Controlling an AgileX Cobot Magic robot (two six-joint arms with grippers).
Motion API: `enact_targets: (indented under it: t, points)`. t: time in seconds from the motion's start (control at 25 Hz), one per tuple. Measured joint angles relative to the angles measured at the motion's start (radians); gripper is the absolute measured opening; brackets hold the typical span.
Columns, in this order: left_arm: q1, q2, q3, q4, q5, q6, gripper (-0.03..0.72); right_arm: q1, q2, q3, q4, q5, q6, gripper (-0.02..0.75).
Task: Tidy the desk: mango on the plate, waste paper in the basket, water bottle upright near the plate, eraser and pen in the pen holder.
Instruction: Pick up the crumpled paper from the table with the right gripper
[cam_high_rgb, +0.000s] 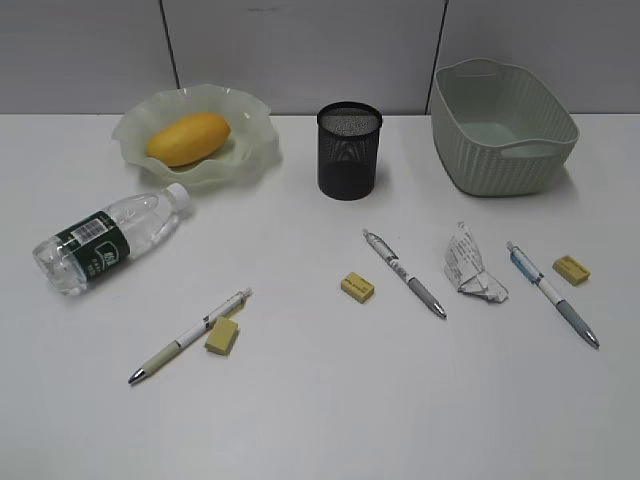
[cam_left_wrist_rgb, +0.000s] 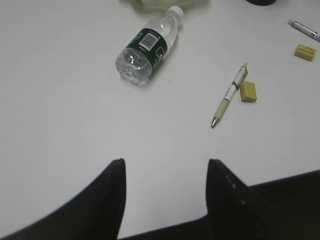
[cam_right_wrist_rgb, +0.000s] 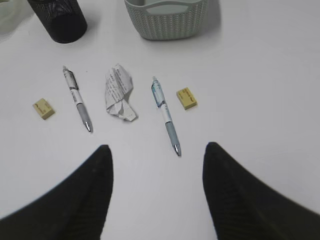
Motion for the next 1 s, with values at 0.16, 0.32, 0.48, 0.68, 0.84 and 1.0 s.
enact_targets:
  t: [0.16,0.32,0.48,0.68,0.84,1.0]
  points:
    - [0.0,0.0,0.001,0.002,-0.001,0.0,0.393,0.0,0.219,-0.129,0.001,-0.008,-0.039,0.459]
    - [0.0,0.0,0.002,0.003,-0.001,0.0,0.393,0.0,0.431,-0.298,0.002,0.046,-0.052,0.459]
    - [0.0,0.0,0.002,0.003,-0.001,0.0,0.393,0.038,0.62,-0.43,0.002,0.104,-0.024,0.459]
    - [0.0,0.0,0.002,0.003,-0.001,0.0,0.393,0.18,0.803,-0.524,-0.018,0.113,0.068,0.459]
    - [0.0,0.0,0.002,0.003,-0.001,0.0,0.393,0.295,0.93,-0.551,-0.088,0.113,0.147,0.459]
    - [0.0,0.0,0.002,0.004,-0.001,0.0,0.393,0.345,1.046,-0.56,-0.114,0.106,0.21,0.466]
